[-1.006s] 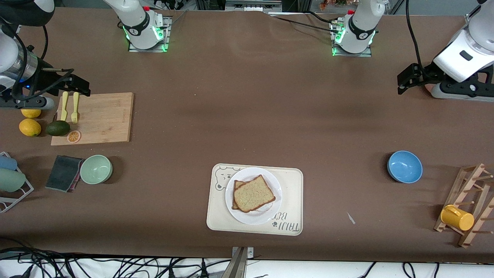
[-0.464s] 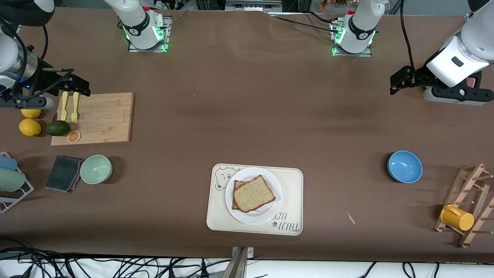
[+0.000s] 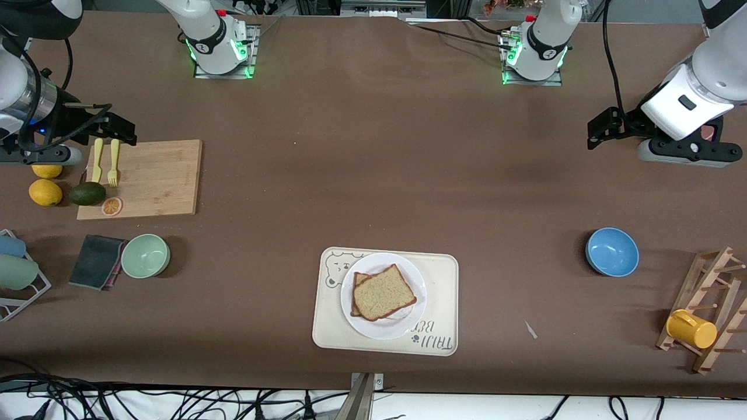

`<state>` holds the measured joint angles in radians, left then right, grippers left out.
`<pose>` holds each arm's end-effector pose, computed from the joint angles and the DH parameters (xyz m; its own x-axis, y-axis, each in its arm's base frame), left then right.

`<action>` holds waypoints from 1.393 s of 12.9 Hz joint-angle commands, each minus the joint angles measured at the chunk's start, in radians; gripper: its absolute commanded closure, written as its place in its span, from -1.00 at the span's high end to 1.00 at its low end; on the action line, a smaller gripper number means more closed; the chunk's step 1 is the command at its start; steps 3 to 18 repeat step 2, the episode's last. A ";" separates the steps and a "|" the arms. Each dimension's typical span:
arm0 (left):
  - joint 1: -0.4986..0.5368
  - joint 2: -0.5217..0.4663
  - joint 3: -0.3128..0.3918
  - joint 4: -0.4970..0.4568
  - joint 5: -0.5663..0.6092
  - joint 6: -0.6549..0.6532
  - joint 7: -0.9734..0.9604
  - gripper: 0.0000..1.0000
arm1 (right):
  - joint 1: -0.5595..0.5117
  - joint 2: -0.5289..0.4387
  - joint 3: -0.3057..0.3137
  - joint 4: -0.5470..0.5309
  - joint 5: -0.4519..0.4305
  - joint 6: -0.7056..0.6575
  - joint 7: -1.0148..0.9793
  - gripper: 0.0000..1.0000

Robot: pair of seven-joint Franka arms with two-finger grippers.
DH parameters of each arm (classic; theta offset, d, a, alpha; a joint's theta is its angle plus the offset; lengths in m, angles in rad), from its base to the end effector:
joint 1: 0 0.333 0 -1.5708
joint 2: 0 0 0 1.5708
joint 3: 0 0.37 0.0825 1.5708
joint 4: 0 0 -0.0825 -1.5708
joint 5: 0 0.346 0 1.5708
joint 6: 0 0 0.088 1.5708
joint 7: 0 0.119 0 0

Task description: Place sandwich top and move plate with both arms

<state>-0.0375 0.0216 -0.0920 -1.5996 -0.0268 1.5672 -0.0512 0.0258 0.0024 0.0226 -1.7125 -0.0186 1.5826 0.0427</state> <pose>0.5169 -0.0699 0.6426 0.9954 -0.0782 -0.0553 -0.0769 -0.9967 0.0259 0.5087 0.0224 0.6052 0.9914 0.0055 -0.1310 0.0087 -0.9997 0.0240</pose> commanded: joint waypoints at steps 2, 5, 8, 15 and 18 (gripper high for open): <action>-0.005 -0.003 0.000 0.003 -0.001 0.002 0.001 1.00 | -0.007 0.002 0.002 0.014 0.012 -0.009 -0.004 1.00; -0.005 -0.003 0.000 0.003 -0.001 0.002 0.001 1.00 | -0.007 0.002 0.002 0.014 0.012 -0.009 -0.004 1.00; -0.005 -0.003 0.000 0.003 -0.001 0.002 0.001 1.00 | -0.007 0.002 0.002 0.014 0.012 -0.009 -0.004 1.00; -0.005 -0.003 0.000 0.003 -0.001 0.002 0.001 1.00 | -0.007 0.002 0.002 0.014 0.012 -0.009 -0.004 1.00; -0.005 -0.003 0.000 0.003 -0.001 0.002 0.001 1.00 | -0.007 0.002 0.002 0.014 0.012 -0.009 -0.004 1.00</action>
